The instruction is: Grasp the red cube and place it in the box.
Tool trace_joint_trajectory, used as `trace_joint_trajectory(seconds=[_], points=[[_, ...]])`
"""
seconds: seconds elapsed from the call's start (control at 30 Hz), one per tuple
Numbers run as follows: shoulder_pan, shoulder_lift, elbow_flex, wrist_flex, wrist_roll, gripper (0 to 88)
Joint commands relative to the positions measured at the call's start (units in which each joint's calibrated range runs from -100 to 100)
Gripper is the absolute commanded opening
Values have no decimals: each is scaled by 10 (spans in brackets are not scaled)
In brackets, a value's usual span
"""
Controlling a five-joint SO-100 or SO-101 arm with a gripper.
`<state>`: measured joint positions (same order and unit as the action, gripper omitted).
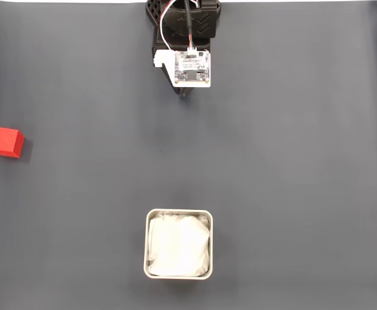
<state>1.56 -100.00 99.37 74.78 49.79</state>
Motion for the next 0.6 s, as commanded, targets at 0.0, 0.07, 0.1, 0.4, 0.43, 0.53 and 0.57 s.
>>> trace_joint_trajectory(seconds=[0.0,0.07,0.1,0.4,0.43,0.53,0.57], points=[[-6,1,5,11,-3,1],[-6,1,5,11,-3,1],[-8,1,5,11,-4,0],[-1,5,-6,-86,-5,0],[-1,12,-19,-113,-4,0],[-3,62,-100,-177,-2,0],[-5,84,-141,-189,-4,0]])
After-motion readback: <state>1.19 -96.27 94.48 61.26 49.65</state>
